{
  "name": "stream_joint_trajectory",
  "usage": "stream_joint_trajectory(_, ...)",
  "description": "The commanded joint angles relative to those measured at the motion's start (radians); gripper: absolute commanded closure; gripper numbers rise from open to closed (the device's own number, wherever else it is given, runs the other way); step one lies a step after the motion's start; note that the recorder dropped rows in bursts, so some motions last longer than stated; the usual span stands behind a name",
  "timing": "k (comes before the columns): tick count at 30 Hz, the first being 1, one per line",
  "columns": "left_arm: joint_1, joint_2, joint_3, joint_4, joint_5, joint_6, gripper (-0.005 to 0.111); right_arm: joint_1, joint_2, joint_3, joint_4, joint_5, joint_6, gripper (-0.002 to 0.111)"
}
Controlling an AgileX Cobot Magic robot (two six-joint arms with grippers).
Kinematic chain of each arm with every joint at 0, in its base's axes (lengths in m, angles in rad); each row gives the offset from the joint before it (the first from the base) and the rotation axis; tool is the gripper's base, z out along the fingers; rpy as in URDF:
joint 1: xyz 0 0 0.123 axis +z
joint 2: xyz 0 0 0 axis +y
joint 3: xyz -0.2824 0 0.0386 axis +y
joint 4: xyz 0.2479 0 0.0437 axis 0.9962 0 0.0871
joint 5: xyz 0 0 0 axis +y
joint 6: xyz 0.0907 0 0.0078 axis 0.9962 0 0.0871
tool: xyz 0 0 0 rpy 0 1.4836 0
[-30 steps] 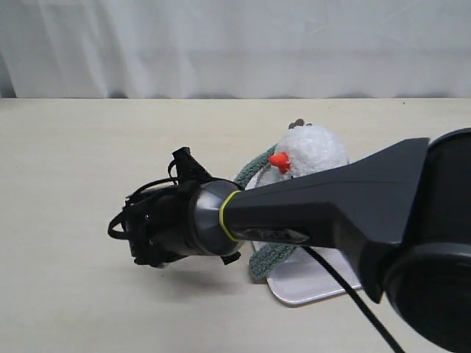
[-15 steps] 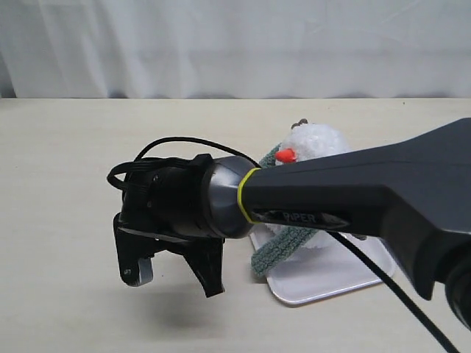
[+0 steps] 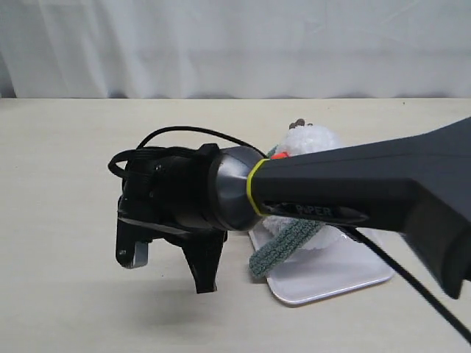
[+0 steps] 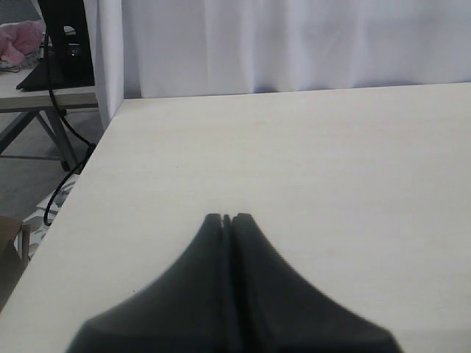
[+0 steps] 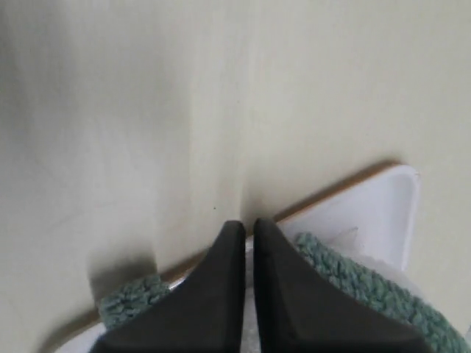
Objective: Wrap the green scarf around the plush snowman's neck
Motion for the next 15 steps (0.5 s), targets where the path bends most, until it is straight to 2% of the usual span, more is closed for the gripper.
stream_joint_trajectory(1,0.0,-0.002,0.002,0.001,-0.011,0.0,0.107,-0.001,-0.09,-0.004,0.063,0.014,0.033,0.102)
stream_joint_trajectory(2,0.0,-0.002,0.002,0.001,-0.011,0.0,0.107,-0.001,-0.116,-0.004,0.09,0.022,0.033,0.099)
stream_joint_trajectory(6,0.0,-0.002,0.002,0.001,-0.011,0.0,0.107,-0.001,-0.204,0.006,0.287,0.193,-0.092,0.071)
stream_joint_trajectory(7,0.0,-0.002,0.002,0.001,-0.011,0.0,0.107,-0.001,-0.209,0.029,0.3,0.2,-0.11,0.061)
stream_joint_trajectory(9,0.0,-0.002,0.002,0.001,-0.011,0.0,0.107,-0.001,-0.209,0.067,0.288,0.2,-0.112,0.052)
stream_joint_trajectory(11,0.0,-0.002,0.002,0.001,-0.011,0.0,0.107,-0.001,-0.204,0.117,0.239,0.2,-0.112,0.048)
stream_joint_trajectory(15,0.0,-0.002,0.002,0.001,-0.011,0.0,0.107,-0.001,-0.174,0.251,0.099,0.114,-0.112,0.048)
